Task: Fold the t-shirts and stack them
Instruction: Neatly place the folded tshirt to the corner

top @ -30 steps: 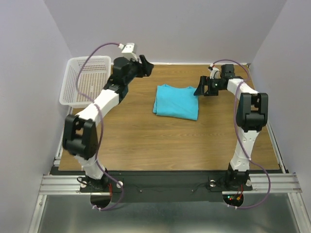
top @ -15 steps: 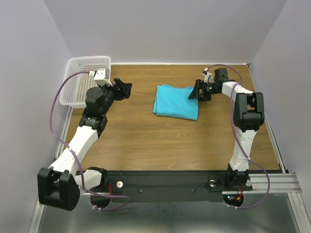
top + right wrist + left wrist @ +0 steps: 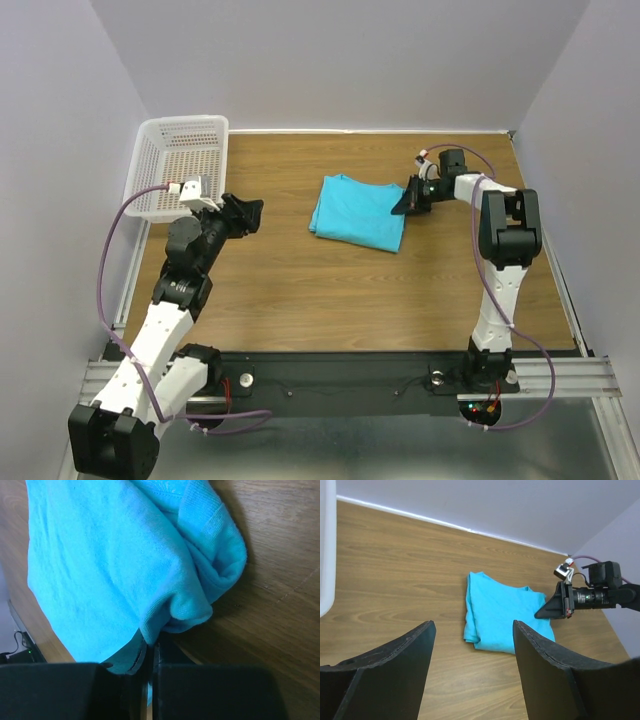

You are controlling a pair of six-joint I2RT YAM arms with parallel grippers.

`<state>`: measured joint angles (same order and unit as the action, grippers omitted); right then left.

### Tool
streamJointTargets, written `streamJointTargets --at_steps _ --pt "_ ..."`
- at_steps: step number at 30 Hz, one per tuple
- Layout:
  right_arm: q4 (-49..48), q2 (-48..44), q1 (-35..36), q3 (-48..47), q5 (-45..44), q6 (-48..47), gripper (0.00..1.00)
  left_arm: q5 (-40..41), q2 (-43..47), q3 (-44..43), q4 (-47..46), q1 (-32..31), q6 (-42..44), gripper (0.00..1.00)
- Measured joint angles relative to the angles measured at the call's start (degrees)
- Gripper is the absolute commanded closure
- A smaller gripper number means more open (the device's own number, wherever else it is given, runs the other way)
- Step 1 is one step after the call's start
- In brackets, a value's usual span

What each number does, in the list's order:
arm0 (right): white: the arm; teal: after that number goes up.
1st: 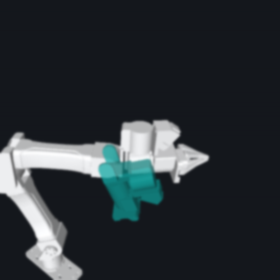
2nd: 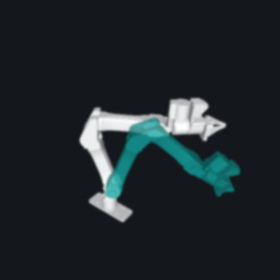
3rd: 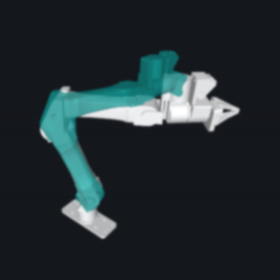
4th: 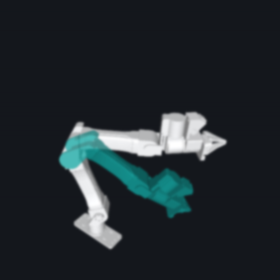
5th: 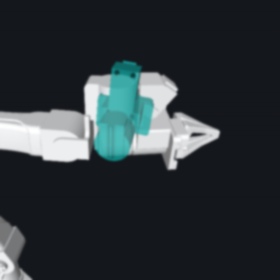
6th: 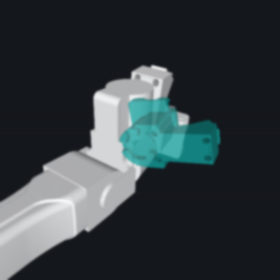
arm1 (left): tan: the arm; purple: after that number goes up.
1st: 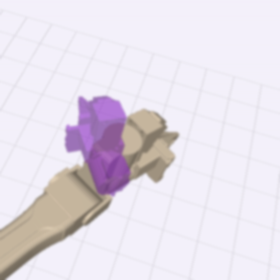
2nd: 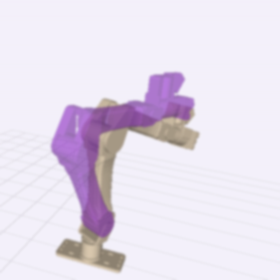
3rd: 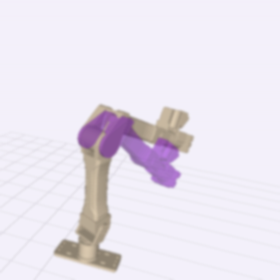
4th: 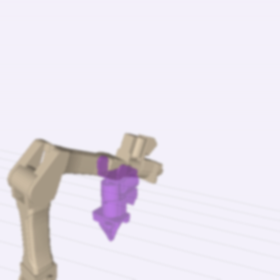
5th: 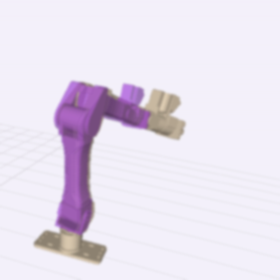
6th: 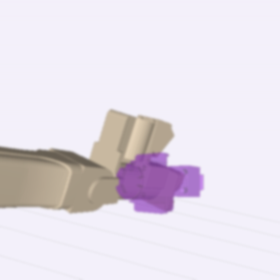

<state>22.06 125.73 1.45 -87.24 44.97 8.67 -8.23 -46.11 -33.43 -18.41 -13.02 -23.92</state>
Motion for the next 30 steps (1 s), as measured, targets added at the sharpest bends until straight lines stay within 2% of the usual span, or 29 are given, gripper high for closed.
streamJointTargets --at_steps 5,8,15,18,19,22,23,24,25,27,30 --pt "0.74 0.04 -1.99 -1.11 0.31 -1.25 0.99 0.76 1.25 0.22 1.79 0.0 0.04 0.26" --pt "3.06 0.9 -6.01 -4.48 0.52 -3.96 0.99 0.79 1.29 0.22 2.08 0.0 0.17 0.26" --pt "13.27 9.01 -16.79 -23.93 -4.44 -16.72 0.99 0.72 1.01 0.24 2.4 0.0 0.42 0.26" --pt "17.44 14.05 -19.63 -33.07 -7.91 -20.39 0.9 0.5 0.85 0.61 2.29 0.0 0.44 0.26" --pt "18.64 15.76 -20.31 -36.0 -9.44 -21.53 0.86 0.44 0.85 0.87 2.32 0.02 0.44 0.26" --pt "21.16 19.28 -21.18 -43.5 -14.82 -24.7 0.62 -0.02 0.33 1.27 2.4 0.02 0.44 0.26" --pt "21.68 20.11 -21.24 -45.94 -16.98 -25.59 0.38 -0.28 -0.09 1.27 2.38 0.02 0.44 0.26" --pt "22.1 20.65 -21.24 -47.76 -18.67 -26.49 0.3 -0.48 -0.46 1.27 2.38 0.02 0.44 0.26" --pt "22.32 20.83 -21.24 -49.51 -20.57 -27.3 0.14 -0.7 -0.72 1.27 2.38 0.02 0.44 0.26" --pt "22.49 20.72 -21.2 -51.04 -22.53 -28.15 0.0 -1.14 -1.31 1.27 2.43 0.02 0.44 0.26" --pt "22.03 19.58 -21.14 -50.6 -24.3 -29.18 0.0 -1.49 -1.33 1.27 2.38 0.02 0.46 0.26"
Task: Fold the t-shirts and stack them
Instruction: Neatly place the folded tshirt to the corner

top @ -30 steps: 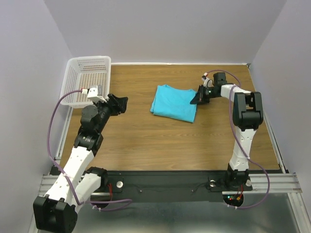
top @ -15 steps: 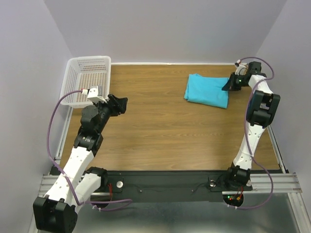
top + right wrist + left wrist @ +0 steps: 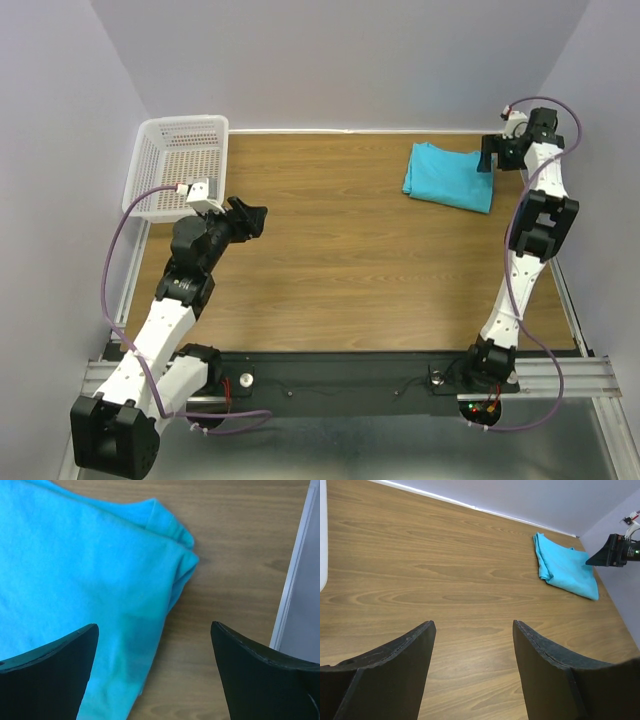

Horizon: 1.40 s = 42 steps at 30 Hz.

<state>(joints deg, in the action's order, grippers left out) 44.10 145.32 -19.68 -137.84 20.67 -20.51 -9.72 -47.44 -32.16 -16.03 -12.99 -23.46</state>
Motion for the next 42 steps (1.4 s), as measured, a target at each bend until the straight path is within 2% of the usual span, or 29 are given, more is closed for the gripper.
streamJointTargets --at_steps 4,9,15,18,23,27,30,32,38,42 --pt "-0.48 -5.07 0.26 5.51 -0.72 -1.09 0.0 -0.13 0.04 0.0 0.04 0.0 0.17 0.26" --pt "-1.11 -15.39 0.59 15.26 4.24 -5.66 0.0 0.17 1.16 0.0 0.37 0.0 0.87 0.18" --pt "-1.9 -26.93 3.87 27.76 11.98 -19.3 0.04 0.79 2.47 0.0 0.48 0.02 1.68 0.18" --pt "-1.2 -27.39 8.5 32.28 11.58 -27.82 0.08 0.76 2.67 0.0 0.72 0.28 1.97 0.18" --pt "-0.55 -22.16 15.89 32.63 7.41 -33.62 0.12 0.72 3.63 0.35 1.14 0.37 1.99 0.18" --pt "-0.5 -19.21 18.4 32.46 3.26 -35.63 0.17 0.68 4.26 0.81 1.77 0.37 1.99 0.17" --pt "-0.5 -18.03 18.56 32.46 0.33 -37.0 0.28 0.63 4.28 1.03 1.86 0.37 1.99 0.17" --pt "-0.52 -17.53 18.56 32.46 -1.49 -37.79 0.41 0.5 4.28 1.36 1.95 0.37 1.99 0.18" --pt "-0.83 -17.38 18.6 32.85 -7.02 -40.3 0.6 -0.11 4.13 1.68 2.14 0.63 1.99 0.17" --pt "-1.42 -17.55 18.53 34.36 -9.51 -41.86 0.67 -0.55 3.82 1.68 2.1 0.63 1.97 0.18"
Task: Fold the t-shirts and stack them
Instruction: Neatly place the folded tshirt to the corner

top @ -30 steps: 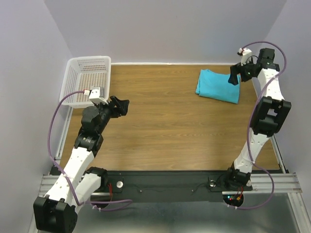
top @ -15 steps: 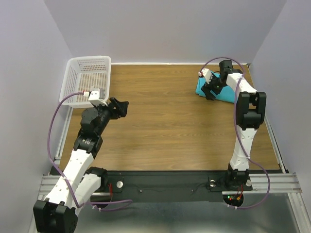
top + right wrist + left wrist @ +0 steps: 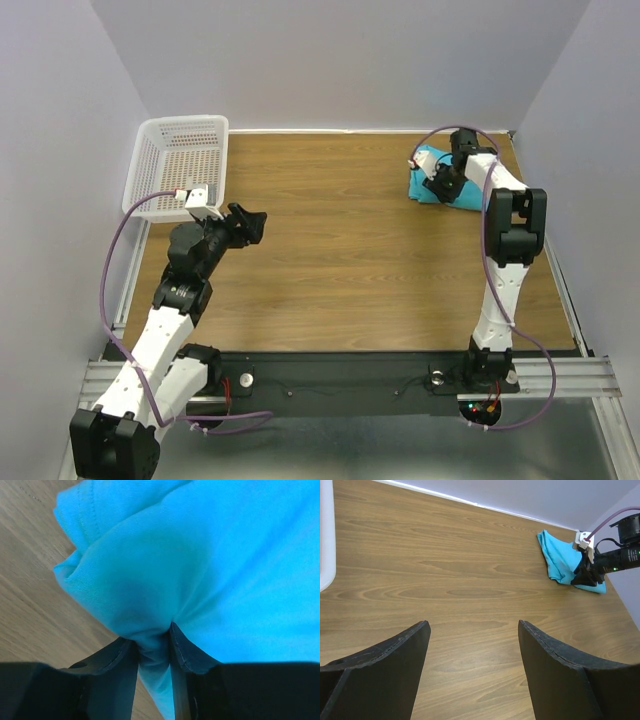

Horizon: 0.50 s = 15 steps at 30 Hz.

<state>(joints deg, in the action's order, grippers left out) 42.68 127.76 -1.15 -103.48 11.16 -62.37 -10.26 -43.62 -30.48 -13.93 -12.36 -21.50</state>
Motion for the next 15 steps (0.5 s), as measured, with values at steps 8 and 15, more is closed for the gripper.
streamJointTargets --at_steps 8,15 --pt "-0.68 -1.09 -4.28 1.55 -2.54 -5.92 0.78 -0.59 -0.2 0.15 -0.44 0.0 -0.09 0.18" --pt "-0.59 -1.64 -10.95 1.7 -3.45 -10.54 0.65 -1.51 -0.63 1.6 -1.68 0.09 -0.94 0.18"
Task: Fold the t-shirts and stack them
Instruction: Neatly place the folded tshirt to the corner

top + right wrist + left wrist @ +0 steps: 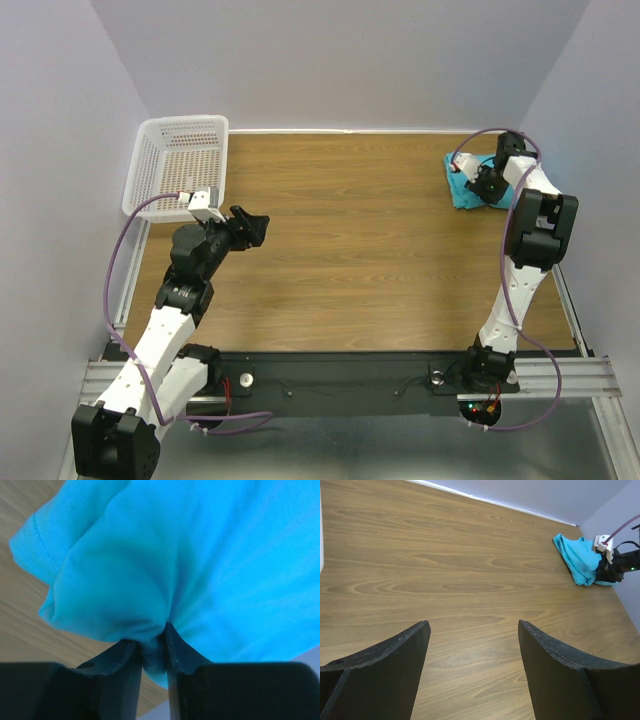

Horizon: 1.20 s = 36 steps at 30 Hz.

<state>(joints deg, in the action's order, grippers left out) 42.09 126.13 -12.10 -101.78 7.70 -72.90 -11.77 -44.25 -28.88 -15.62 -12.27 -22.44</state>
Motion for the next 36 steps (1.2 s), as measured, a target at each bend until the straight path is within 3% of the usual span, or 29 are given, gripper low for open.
streamJointTargets --at_steps 2,5,19,28,31,32,36 --pt "0.39 0.31 -1.36 -1.4 -0.09 -0.42 0.5 -0.24 -0.22 0.26 -0.11 0.0 -0.22 0.18" --pt "-0.09 0.35 -2.54 -2.54 -0.31 -0.66 0.39 -0.46 -0.37 0.33 -0.15 0.0 -0.52 0.18" --pt "0.02 -9.68 -2.12 4.46 8.94 4.09 0.37 -1.75 -0.31 0.33 -0.9 0.02 -0.55 0.18" --pt "-0.28 -12.26 -3.54 3.87 17.88 20.41 0.41 -1.75 -0.2 0.33 -0.94 0.02 -0.57 0.16" --pt "-0.83 -12.72 -3.98 4.98 21.81 27.45 0.39 -1.77 -0.28 0.33 -1.11 0.02 -0.52 0.08" --pt "-1.51 -13.46 -4.0 6.21 23.15 29.59 0.34 -1.77 -0.46 0.31 -1.29 0.02 -0.52 0.07" --pt "-2.58 -19.37 -4.0 13.73 26.34 36.85 0.32 -1.77 -3.65 -1.33 -0.52 0.04 0.04 0.06"
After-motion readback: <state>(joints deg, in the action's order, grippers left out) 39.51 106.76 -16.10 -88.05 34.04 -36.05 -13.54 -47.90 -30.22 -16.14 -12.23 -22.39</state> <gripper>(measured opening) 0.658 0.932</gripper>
